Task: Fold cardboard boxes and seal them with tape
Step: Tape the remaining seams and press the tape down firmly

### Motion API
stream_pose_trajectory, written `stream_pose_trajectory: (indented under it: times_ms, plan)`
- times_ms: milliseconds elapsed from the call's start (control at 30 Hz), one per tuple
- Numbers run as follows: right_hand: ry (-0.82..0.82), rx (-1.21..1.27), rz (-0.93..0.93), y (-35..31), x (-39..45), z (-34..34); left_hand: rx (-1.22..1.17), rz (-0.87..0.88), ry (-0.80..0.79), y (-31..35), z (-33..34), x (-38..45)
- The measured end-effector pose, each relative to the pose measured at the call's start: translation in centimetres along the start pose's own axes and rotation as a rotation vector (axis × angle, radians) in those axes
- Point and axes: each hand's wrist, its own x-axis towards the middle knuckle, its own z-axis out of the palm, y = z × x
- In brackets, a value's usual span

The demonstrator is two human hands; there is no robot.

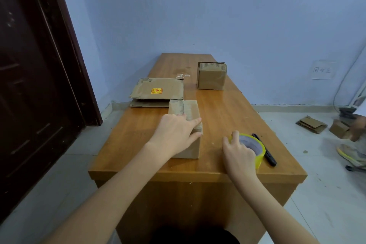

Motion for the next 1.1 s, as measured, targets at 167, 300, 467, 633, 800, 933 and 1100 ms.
stream_pose_trajectory:
  times_ms: [167, 300, 467, 633, 800, 933, 1100]
  plan:
    - [0.045, -0.017, 0.002, 0.0, -0.1, 0.3, -0.006, -0.025, -0.011, 0.2, -0.2, 0.0]
    - [-0.061, -0.078, 0.089, -0.1, 0.1, 0.5, 0.014, -0.022, -0.029, 0.3, -0.2, -0.3]
    - [0.029, 0.163, 0.073, -1.8, 0.3, -1.9, -0.094, -0.105, -0.134, -1.8, -0.7, 0.2]
    - [-0.225, 0.805, -0.017, -4.1, 1.6, -3.6, -0.138, -0.074, -0.211, -2.6, -1.0, 0.1]
    - [-0.363, 0.895, 0.016, -4.4, 0.6, -1.9, -0.16, -0.082, -0.207, -2.7, -1.0, 0.0]
    - [-0.243, 0.798, 0.007, -4.5, 0.9, -2.5, -0.157, -0.075, -0.199, -2.4, -0.9, -0.1]
    - [-0.465, 0.981, 0.001, -4.0, 1.1, -2.9, -0.168, -0.068, -0.185, -2.3, -0.8, -0.3]
